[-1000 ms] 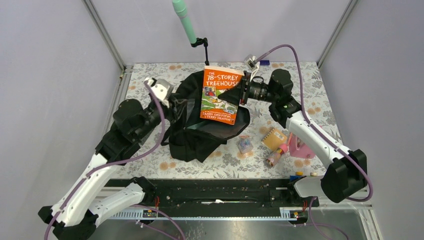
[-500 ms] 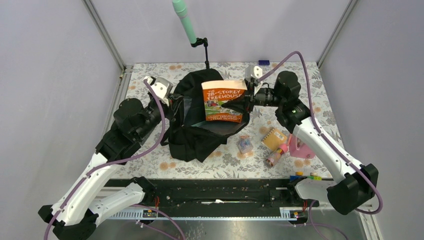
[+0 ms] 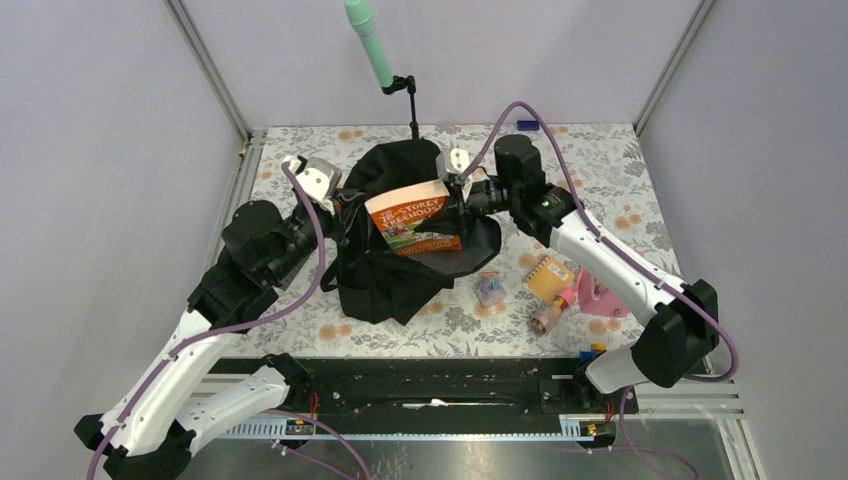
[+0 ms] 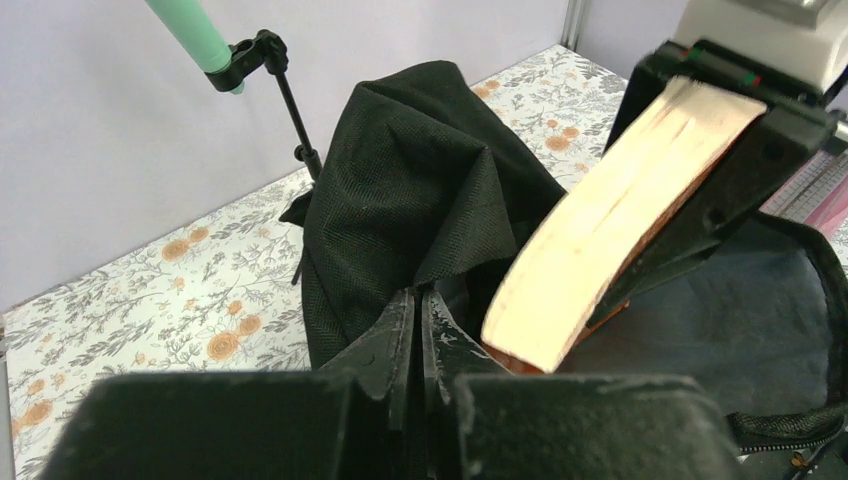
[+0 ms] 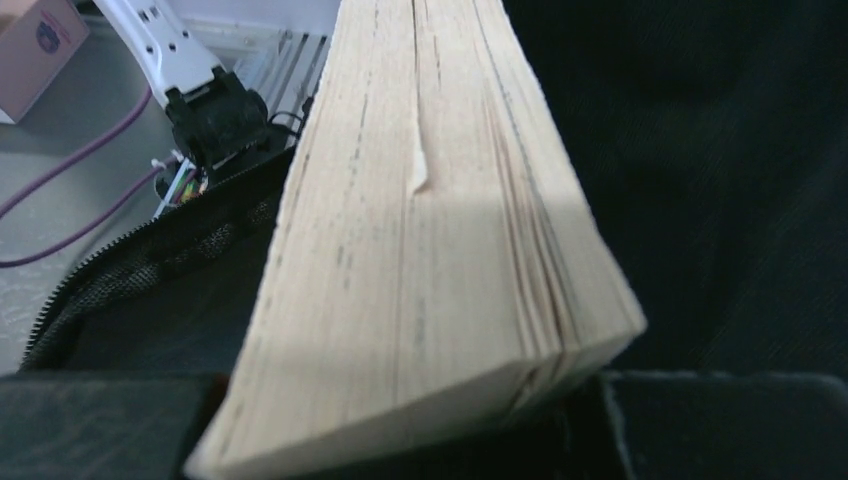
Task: Pack the student bag
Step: Place the book in the student bag.
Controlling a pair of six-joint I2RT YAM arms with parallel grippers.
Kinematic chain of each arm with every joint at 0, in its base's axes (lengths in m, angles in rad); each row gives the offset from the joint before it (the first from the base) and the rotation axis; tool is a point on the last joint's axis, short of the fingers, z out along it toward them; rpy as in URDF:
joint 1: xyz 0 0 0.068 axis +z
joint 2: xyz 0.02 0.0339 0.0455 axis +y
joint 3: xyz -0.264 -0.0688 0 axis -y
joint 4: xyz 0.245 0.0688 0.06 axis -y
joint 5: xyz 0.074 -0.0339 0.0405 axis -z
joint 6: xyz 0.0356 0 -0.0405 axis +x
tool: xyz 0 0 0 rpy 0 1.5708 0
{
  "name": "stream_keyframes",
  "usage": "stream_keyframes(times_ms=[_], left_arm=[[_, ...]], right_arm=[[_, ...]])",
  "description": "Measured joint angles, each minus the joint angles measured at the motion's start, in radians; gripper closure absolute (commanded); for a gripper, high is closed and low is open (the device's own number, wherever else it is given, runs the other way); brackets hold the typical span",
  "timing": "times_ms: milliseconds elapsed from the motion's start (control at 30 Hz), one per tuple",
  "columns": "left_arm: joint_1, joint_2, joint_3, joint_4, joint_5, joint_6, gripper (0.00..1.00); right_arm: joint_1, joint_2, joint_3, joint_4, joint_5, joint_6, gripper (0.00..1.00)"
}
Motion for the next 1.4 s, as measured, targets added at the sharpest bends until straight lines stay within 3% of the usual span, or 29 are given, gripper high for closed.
stream_keyframes(times_ms=[300,500,700,1000,1267,1400], left_arm=[[0.0,0.0,-0.007,0.005,-0.033,0.001,1.0],[0.001,0.005,-0.007,0.004,-0.059,0.003,1.0],[0.002,-0.017,-0.023,0.007,-0.058,0.014,1.0],[0.005,-0.047,-0.039,0.007,-0.005,0.032,1.0],[0.008,-0.048,-0.039,0.006,-0.003,0.046,1.0],[0.008,-0.048,-0.039,0.007,-0.003,0.047,1.0]], right_arm=[[0.013,-0.082,-0.099,-0.139,0.062,-0.06,1.0],[0.012,-0.152,-0.046,-0.31,0.058,-0.105,1.0],[0.014,-0.105,-0.012,-0.367,0.096,-0.161,1.0],[0.019,0.119,0.181,-0.425,0.134,-0.243,1.0],[0.019,0.11,0.106,-0.339,0.163,-0.234,1.0],[0.019,0.143,0.211,-0.481,0.177,-0.277,1.0]])
